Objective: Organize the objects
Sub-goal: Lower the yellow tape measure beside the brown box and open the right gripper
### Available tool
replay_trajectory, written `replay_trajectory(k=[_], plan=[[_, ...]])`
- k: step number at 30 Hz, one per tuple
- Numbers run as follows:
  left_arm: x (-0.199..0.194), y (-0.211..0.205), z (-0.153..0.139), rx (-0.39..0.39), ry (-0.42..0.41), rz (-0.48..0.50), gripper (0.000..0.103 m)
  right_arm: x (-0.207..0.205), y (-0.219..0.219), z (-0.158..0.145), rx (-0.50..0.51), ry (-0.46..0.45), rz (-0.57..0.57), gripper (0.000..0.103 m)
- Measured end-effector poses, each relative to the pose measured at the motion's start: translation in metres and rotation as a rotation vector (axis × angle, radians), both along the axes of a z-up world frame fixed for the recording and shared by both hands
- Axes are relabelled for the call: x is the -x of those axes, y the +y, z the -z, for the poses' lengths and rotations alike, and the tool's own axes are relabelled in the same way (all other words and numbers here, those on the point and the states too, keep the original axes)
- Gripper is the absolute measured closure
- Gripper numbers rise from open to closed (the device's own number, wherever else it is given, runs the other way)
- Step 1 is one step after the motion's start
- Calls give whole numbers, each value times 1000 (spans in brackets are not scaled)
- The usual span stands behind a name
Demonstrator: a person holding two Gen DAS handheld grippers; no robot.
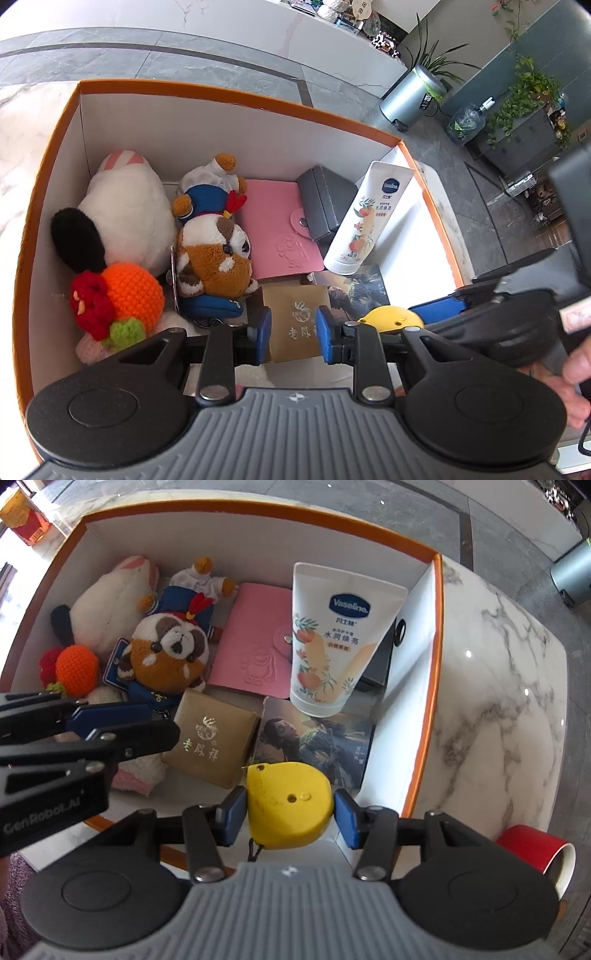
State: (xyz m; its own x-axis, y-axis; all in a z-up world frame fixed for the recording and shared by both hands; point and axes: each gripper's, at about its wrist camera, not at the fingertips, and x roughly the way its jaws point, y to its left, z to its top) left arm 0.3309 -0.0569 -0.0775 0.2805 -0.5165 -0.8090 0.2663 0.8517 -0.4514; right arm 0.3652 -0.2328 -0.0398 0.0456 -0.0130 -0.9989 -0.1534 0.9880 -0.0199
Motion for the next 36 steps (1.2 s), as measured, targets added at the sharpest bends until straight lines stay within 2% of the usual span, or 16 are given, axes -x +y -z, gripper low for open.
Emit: replay_trajectory(k=[5,7,9,11,19,24,26,29,33,34,35,36], plan=[[-1,5,1,21,8,-14,73,-7,8,8,7,85,20,50],[1,8,0,29,8,-18,73,-9,17,15,59,133,-12,50],[4,13,-1,35,4,-23,73,-10,20,17,75,138,-18,50],[5,16,-3,40,2,-26,73,-8,30,22,132,146,-50,50],[9,18,-6,40,-3,-20,73,-6,32,32,136,162,-41,50],[12,19,-12,35,-10,-24,73,-1,33,18,128,128,-49,48],[15,19,-18,32,-28,-26,73,1,32,9,131,105,-52,45],[21,21,-30,9,-69,-29,73,5,31,-4,122,71,-59,45],[34,22,-47,-39,-146,-55,71,21,31,-38,89,-27,-89,45],[38,23,-51,-51,-177,-67,68,25,31,-46,74,-53,-98,44],[44,24,-56,-67,-216,-82,64,34,30,-67,50,-123,-93,43],[49,24,-62,-81,-253,-95,58,41,23,-75,34,-166,-89,42]])
